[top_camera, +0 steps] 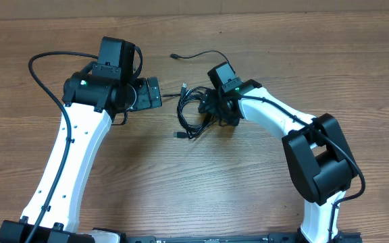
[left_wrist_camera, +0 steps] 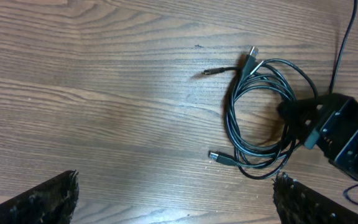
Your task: Untangle cables
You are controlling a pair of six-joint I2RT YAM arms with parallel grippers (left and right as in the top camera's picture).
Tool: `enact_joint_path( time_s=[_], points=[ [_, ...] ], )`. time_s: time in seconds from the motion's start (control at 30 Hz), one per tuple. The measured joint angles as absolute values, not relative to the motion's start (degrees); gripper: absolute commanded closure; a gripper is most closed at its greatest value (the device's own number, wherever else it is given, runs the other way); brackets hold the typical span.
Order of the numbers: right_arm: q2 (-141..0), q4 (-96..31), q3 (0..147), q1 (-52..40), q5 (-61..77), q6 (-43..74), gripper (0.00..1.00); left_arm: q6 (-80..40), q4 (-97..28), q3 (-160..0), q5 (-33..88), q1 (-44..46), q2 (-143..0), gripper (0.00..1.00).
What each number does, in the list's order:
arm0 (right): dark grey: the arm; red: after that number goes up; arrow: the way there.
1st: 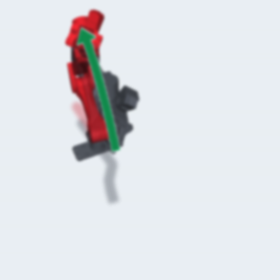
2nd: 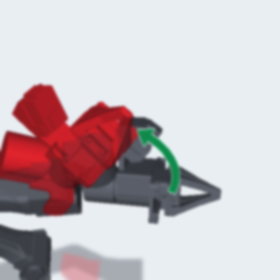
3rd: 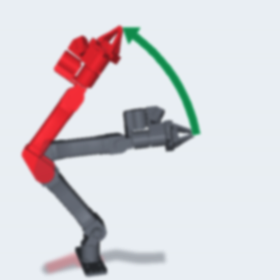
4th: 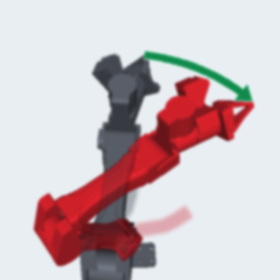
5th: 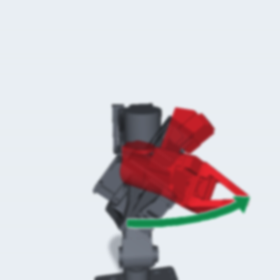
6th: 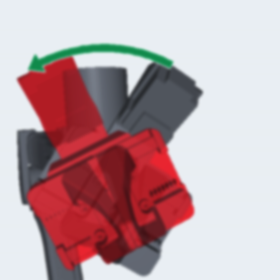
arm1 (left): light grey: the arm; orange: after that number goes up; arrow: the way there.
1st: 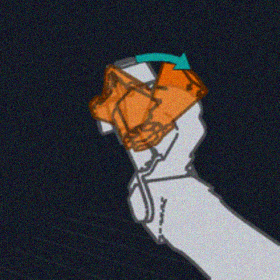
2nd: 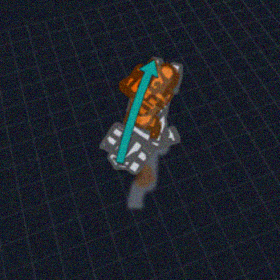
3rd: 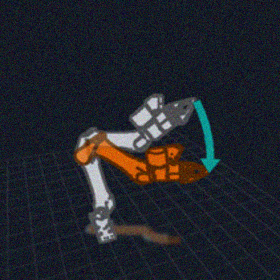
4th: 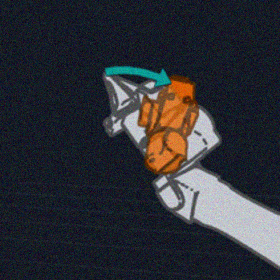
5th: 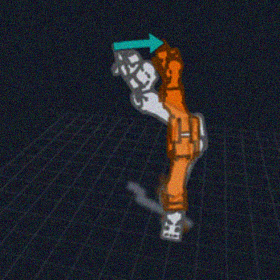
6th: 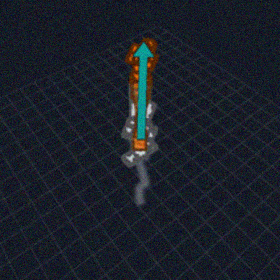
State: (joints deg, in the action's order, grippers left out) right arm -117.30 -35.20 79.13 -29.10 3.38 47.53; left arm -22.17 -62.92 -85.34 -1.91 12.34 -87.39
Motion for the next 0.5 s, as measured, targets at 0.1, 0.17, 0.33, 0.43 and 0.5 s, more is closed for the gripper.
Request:
enact_joint_path(
  time_s=[0.1, 0.17, 0.33, 0.43, 0.5],
  points=[
    [-117.8, -34.9, 79.2, -30.0, 2.8, 48.0, 0.46, -22.2, -63.0, -85.3, -1.9, 12.3, -87.4, 0.01],
    [-118.1, -34.6, 79.2, -30.5, 2.6, 47.9, 0.62, -22.2, -63.2, -85.3, -1.9, 12.3, -87.4, 0.0],
    [-118.7, -34.3, 79.2, -31.2, 3.6, 48.2, 0.96, -22.2, -64.5, -85.3, -1.9, 12.3, -87.4, 0.0],
    [-119.0, -34.4, 79.2, -31.3, 4.5, 48.0, 0.96, -22.2, -64.8, -85.3, -2.0, 12.3, -87.4, 0.01],
    [-119.0, -34.3, 79.2, -31.2, 4.8, 47.8, 0.96, -22.2, -65.1, -85.3, -2.0, 12.3, -87.4, 0.0]
  ],
)
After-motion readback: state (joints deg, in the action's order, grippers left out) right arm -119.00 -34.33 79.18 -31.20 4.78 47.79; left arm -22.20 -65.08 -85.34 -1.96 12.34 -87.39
